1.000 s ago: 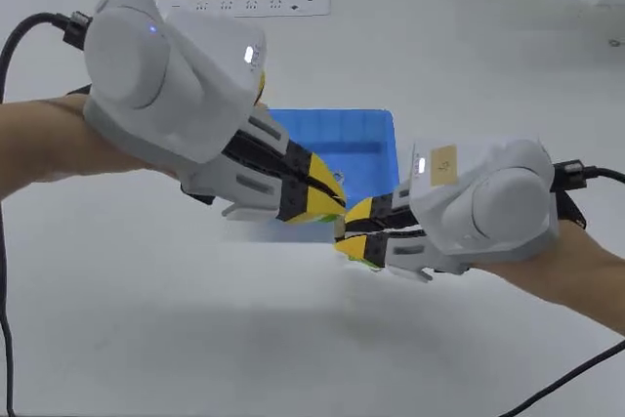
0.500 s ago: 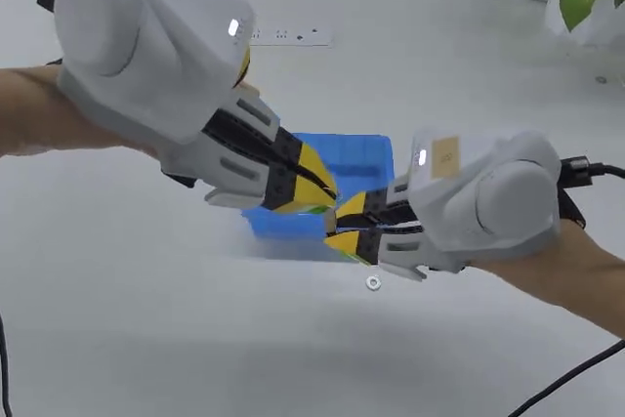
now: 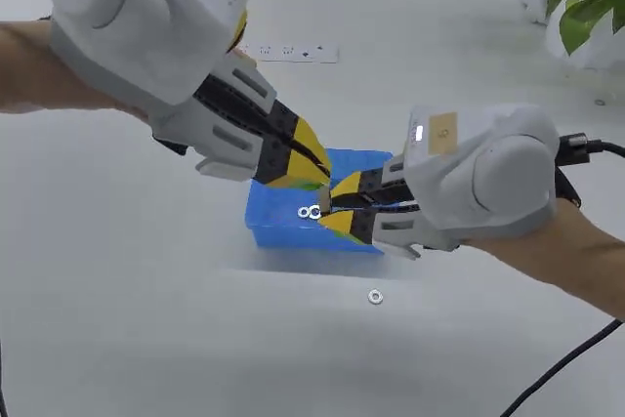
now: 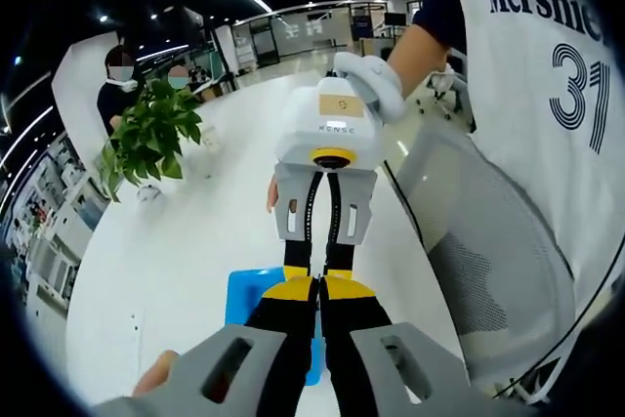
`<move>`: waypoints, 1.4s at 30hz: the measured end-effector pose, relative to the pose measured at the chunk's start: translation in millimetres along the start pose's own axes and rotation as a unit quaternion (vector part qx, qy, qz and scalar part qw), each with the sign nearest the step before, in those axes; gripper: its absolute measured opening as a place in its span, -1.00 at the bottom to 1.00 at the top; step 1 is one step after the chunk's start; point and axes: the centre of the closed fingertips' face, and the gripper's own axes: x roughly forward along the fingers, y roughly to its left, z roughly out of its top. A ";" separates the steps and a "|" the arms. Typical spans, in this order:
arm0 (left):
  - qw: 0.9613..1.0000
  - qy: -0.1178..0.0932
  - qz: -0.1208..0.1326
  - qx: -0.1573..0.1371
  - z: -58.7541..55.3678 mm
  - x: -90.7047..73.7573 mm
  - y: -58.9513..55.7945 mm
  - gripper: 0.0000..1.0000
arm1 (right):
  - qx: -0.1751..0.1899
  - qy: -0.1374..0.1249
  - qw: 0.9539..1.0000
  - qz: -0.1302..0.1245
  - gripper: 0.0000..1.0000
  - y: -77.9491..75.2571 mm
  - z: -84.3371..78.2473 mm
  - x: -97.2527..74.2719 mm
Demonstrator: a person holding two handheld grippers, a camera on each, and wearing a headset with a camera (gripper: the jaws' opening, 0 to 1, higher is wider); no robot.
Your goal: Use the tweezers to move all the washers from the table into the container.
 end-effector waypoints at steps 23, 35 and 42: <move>1.000 0.012 -0.018 0.008 -24.8 29.0 47.3 -0.90 | 0.008 0.027 1.000 -0.013 -0.80 -41.7 -33.6 20.7; 0.999 0.028 -0.036 -0.029 -54.7 54.1 54.1 -0.90 | 0.028 0.046 0.998 0.017 -0.80 -37.4 -65.3 42.1; 0.998 0.032 -0.040 -0.045 -67.4 60.6 55.8 -0.90 | 0.044 0.048 0.998 0.024 -0.80 -34.5 -73.6 47.5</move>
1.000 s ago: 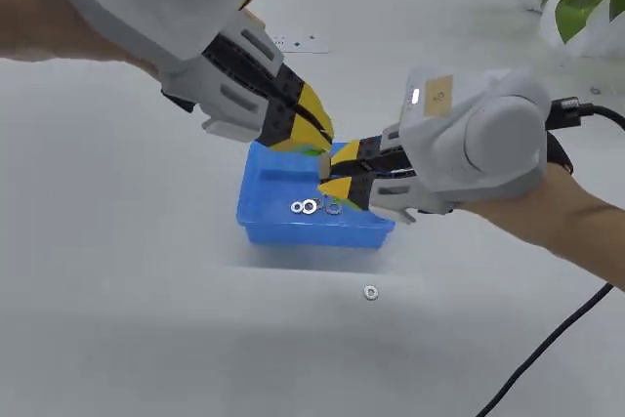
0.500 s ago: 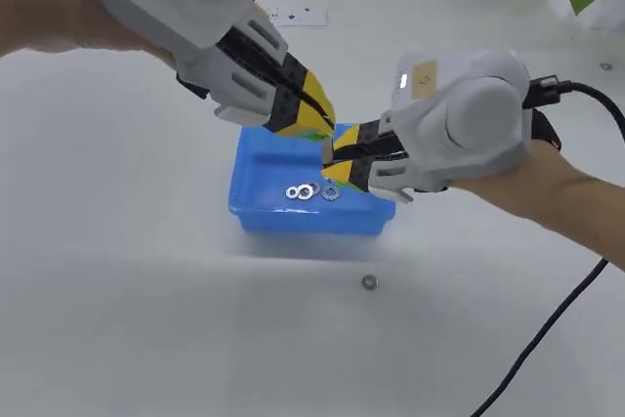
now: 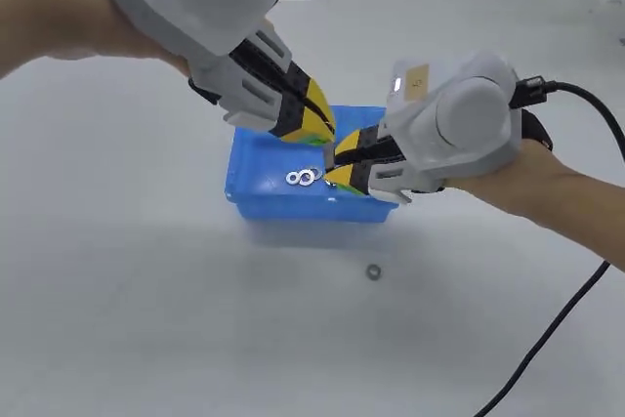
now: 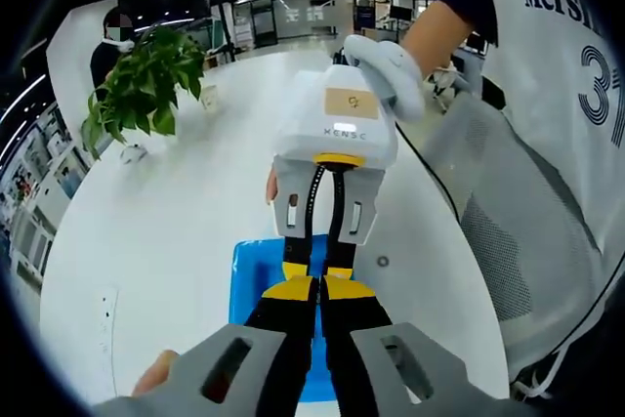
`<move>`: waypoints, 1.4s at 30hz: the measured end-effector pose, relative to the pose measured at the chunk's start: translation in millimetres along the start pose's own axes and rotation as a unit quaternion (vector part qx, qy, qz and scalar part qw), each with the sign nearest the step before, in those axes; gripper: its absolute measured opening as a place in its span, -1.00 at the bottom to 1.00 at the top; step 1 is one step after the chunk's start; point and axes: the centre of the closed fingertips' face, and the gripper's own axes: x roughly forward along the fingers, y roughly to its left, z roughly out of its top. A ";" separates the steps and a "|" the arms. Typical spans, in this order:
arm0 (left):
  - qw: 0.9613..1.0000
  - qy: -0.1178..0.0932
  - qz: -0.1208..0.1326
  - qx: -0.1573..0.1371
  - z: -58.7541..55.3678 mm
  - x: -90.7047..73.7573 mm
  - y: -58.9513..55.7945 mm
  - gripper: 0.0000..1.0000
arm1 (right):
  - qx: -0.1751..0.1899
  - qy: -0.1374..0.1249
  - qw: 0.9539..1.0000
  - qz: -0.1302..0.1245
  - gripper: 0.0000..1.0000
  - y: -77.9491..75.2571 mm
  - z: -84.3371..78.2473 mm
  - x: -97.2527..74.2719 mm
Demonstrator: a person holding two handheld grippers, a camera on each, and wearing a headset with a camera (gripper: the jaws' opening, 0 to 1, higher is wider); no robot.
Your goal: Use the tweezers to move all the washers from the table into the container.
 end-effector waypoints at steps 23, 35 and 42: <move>1.000 -0.005 0.012 0.008 11.3 -8.8 -5.3 -0.90 | -0.002 -0.012 1.000 -0.010 -0.76 2.0 12.3 -9.6; 0.998 -0.035 0.027 0.041 48.2 -28.3 -21.6 -0.91 | 0.031 -0.075 0.997 -0.016 -0.74 5.8 40.3 -38.2; 0.997 -0.044 0.029 0.054 62.4 -33.1 -33.9 -0.91 | 0.026 -0.089 0.996 -0.020 -0.78 15.4 46.4 -53.4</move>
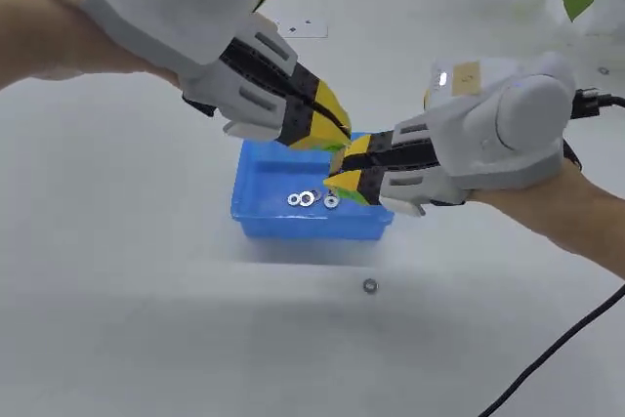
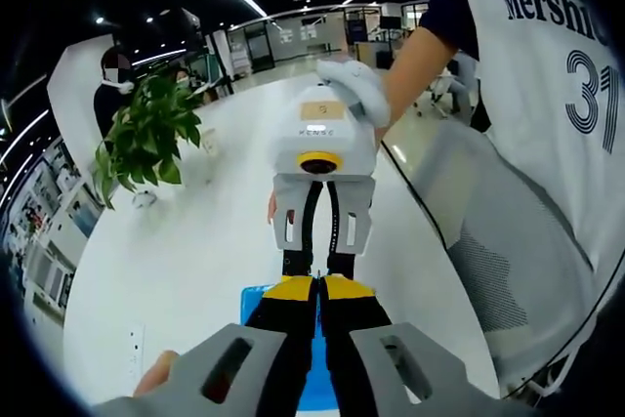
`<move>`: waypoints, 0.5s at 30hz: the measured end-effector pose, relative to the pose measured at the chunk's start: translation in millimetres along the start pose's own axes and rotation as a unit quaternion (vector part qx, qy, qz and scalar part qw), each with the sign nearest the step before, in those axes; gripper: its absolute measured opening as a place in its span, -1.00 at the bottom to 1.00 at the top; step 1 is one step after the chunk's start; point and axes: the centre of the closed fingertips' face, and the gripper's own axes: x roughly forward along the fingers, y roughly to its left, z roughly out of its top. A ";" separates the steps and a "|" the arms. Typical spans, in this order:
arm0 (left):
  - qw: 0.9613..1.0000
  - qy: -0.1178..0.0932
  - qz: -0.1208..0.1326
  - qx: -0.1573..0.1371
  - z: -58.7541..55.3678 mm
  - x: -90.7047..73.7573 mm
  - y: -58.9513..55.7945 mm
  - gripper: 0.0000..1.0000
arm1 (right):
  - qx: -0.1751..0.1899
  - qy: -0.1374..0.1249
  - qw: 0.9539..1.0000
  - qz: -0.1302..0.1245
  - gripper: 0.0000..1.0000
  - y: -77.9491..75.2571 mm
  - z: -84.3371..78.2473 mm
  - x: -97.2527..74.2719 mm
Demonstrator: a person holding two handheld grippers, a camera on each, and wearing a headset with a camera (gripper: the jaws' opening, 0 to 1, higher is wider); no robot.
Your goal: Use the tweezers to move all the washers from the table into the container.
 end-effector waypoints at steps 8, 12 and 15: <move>1.000 -0.016 0.009 0.014 18.4 -5.2 -13.9 -0.91 | -0.018 -0.003 1.000 -0.013 -0.79 12.1 8.5 -16.9; 1.000 -0.026 0.009 0.013 24.4 -1.9 -22.6 -0.91 | -0.024 0.001 1.000 -0.019 -0.79 18.8 6.5 -23.2; 0.999 -0.031 0.006 0.009 26.0 3.0 -29.8 -0.91 | -0.019 0.007 1.000 -0.018 -0.79 26.1 -0.5 -28.0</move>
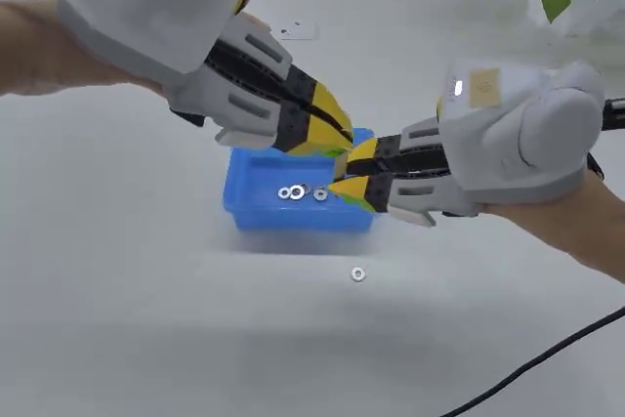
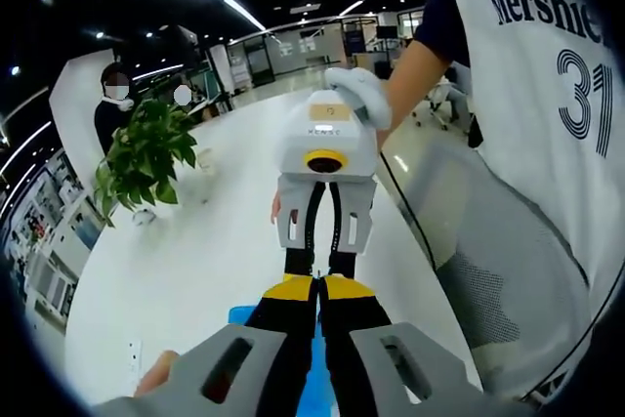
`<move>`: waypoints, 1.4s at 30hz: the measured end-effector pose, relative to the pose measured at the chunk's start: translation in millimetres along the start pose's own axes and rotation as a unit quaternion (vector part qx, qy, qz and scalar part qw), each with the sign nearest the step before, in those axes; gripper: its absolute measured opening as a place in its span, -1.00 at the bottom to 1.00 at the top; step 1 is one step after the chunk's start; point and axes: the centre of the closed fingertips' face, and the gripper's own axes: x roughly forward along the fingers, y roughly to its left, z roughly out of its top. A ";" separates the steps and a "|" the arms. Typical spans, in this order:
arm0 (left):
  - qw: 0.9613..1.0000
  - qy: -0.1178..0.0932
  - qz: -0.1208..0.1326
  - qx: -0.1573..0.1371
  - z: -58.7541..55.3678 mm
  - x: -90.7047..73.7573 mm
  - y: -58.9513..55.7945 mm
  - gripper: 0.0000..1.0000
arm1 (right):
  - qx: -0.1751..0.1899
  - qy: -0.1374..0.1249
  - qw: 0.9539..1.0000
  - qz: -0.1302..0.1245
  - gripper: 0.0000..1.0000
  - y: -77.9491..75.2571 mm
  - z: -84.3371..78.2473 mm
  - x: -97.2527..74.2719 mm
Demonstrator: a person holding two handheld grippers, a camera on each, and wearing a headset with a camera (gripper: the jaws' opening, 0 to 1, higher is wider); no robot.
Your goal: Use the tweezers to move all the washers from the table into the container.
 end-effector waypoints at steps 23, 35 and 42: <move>0.998 -0.007 -0.027 -0.061 -31.8 31.6 -35.8 -0.91 | 0.026 0.034 0.999 0.029 -0.78 46.8 -44.3 0.2; 0.996 -0.003 -0.033 -0.080 -37.3 41.6 -37.2 -0.91 | 0.040 0.040 0.998 0.032 -0.78 49.5 -59.2 3.3; 0.995 0.002 -0.035 -0.090 -45.1 47.2 -35.2 -0.90 | 0.048 0.044 0.997 0.036 -0.78 46.6 -66.3 8.2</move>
